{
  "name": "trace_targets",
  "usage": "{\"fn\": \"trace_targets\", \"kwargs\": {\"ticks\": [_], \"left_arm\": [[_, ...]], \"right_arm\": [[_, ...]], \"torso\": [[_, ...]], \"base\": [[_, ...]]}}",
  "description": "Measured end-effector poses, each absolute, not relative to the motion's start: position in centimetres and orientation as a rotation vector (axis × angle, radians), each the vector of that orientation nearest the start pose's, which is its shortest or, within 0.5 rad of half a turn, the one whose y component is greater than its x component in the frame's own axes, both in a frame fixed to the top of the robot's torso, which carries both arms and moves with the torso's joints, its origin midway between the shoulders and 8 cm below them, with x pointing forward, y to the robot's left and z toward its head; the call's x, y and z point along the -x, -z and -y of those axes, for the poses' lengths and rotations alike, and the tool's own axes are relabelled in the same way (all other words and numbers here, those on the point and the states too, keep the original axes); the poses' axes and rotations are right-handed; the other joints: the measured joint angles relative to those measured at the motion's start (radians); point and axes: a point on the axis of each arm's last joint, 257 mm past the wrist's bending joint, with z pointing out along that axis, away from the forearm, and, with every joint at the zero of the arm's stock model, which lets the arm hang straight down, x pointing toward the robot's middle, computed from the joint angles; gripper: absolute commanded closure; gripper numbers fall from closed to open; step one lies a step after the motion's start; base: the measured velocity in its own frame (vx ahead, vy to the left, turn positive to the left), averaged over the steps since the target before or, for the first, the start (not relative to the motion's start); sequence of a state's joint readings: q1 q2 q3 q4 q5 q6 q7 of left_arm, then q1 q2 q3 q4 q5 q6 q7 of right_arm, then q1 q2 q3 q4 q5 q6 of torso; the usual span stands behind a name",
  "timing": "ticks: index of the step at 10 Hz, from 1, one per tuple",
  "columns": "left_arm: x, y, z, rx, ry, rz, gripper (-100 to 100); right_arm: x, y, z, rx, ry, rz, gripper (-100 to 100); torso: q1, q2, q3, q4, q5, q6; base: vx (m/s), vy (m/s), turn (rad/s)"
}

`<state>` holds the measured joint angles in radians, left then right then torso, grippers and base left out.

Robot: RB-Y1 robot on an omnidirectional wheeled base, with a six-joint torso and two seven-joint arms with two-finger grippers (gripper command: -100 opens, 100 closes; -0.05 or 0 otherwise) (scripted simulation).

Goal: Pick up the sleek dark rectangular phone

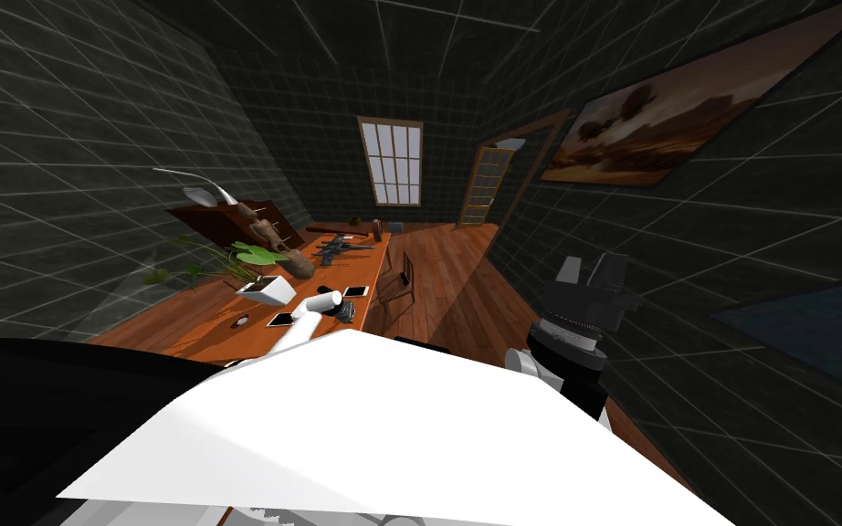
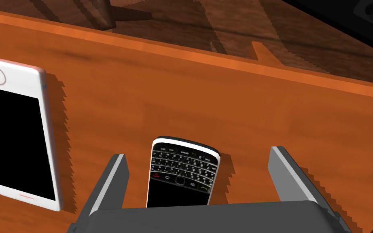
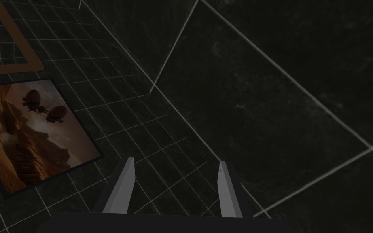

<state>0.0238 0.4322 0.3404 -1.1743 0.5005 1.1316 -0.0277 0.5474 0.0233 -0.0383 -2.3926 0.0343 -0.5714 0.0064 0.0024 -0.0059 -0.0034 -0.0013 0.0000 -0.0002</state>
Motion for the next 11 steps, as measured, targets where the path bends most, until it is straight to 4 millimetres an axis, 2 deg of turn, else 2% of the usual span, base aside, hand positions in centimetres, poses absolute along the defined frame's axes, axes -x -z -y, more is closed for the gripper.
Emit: {"fn": "trace_targets", "kwargs": {"ticks": [6, 7, 8, 11], "left_arm": [[-22.5, 52.1, -47.3, 2.727, 0.045, -1.582, -100], [-22.4, 52.1, -47.3, 2.731, 0.040, -1.582, 0], [-22.4, 52.1, -47.3, 2.730, 0.041, -1.582, -100], [-22.2, 53.8, -46.5, 2.732, 0.041, -1.581, -100]], "right_arm": [[-30.2, -7.2, 28.4, -0.526, -1.247, -0.521, 0], [-30.2, -7.2, 28.4, -0.526, -1.247, -0.521, 0], [-30.2, -7.2, 28.4, -0.526, -1.247, -0.520, 0], [-30.2, -7.2, 28.4, -0.526, -1.247, -0.520, 0]], "torso": [[0.003, 0.003, 0.002, 0.001, 0.001, -0.001], [0.000, 0.004, 0.002, 0.001, 0.000, -0.001], [-0.002, 0.005, 0.003, 0.001, 0.000, -0.001], [-0.002, 0.005, 0.003, 0.001, 0.000, -0.001]], "base": [[0.043, 0.071, -0.097], [0.003, 0.009, 0.002], [0.012, 0.025, -0.005], [0.009, 0.025, -0.006]]}}
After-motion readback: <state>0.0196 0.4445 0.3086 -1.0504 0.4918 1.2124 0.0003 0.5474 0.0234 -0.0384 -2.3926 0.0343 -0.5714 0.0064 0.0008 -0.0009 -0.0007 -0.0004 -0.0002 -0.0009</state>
